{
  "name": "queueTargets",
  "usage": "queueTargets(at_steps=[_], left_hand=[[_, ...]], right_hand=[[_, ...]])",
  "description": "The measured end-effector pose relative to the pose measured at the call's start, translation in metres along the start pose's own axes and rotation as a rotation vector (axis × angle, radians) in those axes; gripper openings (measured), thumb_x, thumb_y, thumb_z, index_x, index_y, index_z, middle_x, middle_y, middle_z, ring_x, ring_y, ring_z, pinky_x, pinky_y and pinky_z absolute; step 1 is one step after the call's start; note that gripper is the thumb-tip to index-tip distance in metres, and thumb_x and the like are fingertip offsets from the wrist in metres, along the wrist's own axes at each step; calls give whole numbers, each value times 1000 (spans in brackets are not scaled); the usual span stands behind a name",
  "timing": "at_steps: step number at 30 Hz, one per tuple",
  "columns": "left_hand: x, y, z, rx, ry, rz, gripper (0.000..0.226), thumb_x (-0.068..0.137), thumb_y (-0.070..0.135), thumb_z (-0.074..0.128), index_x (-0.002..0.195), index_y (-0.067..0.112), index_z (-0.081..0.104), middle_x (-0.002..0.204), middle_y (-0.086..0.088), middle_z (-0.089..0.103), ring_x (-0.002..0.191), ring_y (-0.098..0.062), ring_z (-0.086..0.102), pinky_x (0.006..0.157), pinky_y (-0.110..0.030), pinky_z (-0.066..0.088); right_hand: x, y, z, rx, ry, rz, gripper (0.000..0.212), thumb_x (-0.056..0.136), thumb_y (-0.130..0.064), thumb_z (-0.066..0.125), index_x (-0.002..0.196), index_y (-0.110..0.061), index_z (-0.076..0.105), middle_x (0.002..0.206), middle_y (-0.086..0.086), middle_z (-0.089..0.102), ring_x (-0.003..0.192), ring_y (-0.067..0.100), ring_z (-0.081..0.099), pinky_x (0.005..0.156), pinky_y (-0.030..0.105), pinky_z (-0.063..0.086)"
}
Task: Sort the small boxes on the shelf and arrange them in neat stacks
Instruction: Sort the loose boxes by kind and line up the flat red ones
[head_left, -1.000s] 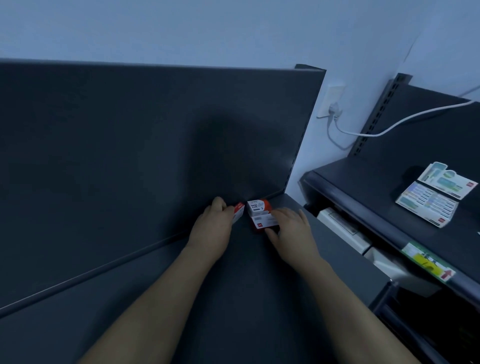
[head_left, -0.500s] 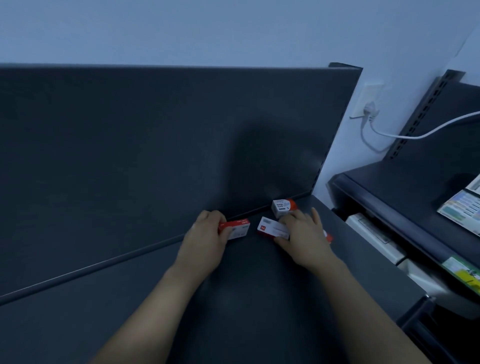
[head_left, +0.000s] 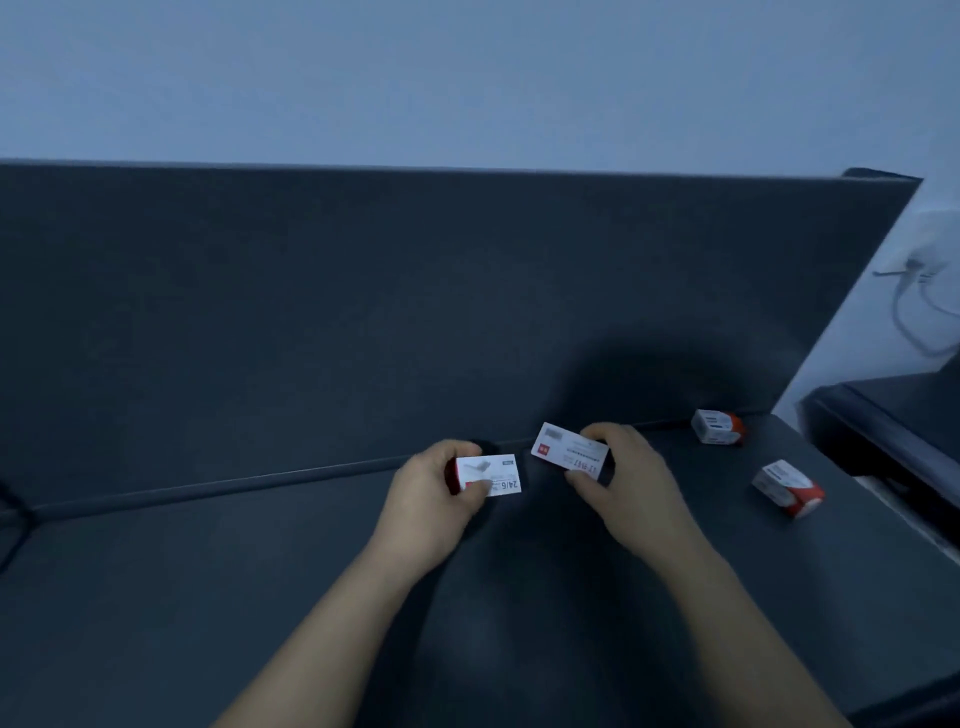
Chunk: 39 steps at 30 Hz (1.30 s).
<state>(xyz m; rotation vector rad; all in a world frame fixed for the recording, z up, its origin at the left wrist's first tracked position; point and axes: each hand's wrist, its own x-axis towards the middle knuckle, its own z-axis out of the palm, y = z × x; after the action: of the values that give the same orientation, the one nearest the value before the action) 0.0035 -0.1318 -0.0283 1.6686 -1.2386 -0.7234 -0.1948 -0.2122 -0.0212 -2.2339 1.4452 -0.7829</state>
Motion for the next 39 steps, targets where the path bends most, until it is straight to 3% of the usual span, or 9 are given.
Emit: queueTargets(at_steps=[5,10,13,17,20,26,28,34,39], left_hand=[[-47,-25,-80,-2,55,-83,33,76,10,76,89,34,58,83,15,65,76,-2,62,62,-7,47],[-98,-57,-163,78,175,-123,28,75,6,74,89,27,62,83,9,66,71,-5,62,54,-8,45],[-129,-74,-209,159,275,-141,28,74,9,74,83,30,57,89,3,64,77,-12,64,58,-15,47],[-171,-99,-262,268,401,-150,31,73,16,75,97,27,59,97,8,60,83,-3,57,65,-5,40],[-201,-109,-294,306,489,-195,36,73,20,75,106,22,60,97,8,62,86,-3,58,69,-10,43],[-257,-120,-338,289,721,-319,30,75,25,74,100,27,59,84,14,64,70,3,59,52,-6,39],[-275,-125,-351,308,797,-366,31,75,32,73,103,26,60,81,13,62,69,1,58,55,-10,39],[-320,-148,-393,379,927,-445,41,79,36,70,116,22,62,109,5,62,90,-6,58,76,-21,47],[-353,-171,-446,458,988,-470,43,87,42,62,123,19,59,116,2,62,91,-7,56,76,-23,43]], right_hand=[[-20,-74,39,81,-48,-74,32,82,-22,69,110,-26,54,104,-13,53,91,1,51,73,13,37],[-47,-157,86,162,-136,-146,27,81,-22,68,101,-32,54,103,-17,54,92,-2,52,75,19,42],[-64,-204,114,220,-189,-187,24,80,-18,68,95,-32,56,101,-17,54,88,4,57,77,29,51],[-88,-253,151,323,-245,-267,24,80,-13,68,91,-30,57,97,-15,55,85,9,60,75,36,53],[-98,-285,174,348,-313,-333,22,81,-16,67,95,-30,57,99,-16,53,86,5,58,76,34,52],[-111,-348,215,339,-411,-475,22,83,-21,67,101,-30,57,101,-18,51,85,0,56,73,24,50],[-120,-367,230,344,-443,-532,22,83,-23,67,101,-30,57,100,-18,51,83,-1,55,69,19,48],[-147,-420,269,337,-495,-644,31,83,-23,68,112,-24,57,108,-14,50,90,0,53,71,12,41],[-168,-481,298,337,-517,-700,28,82,-27,69,108,-25,59,108,-13,53,91,5,56,75,23,49]])
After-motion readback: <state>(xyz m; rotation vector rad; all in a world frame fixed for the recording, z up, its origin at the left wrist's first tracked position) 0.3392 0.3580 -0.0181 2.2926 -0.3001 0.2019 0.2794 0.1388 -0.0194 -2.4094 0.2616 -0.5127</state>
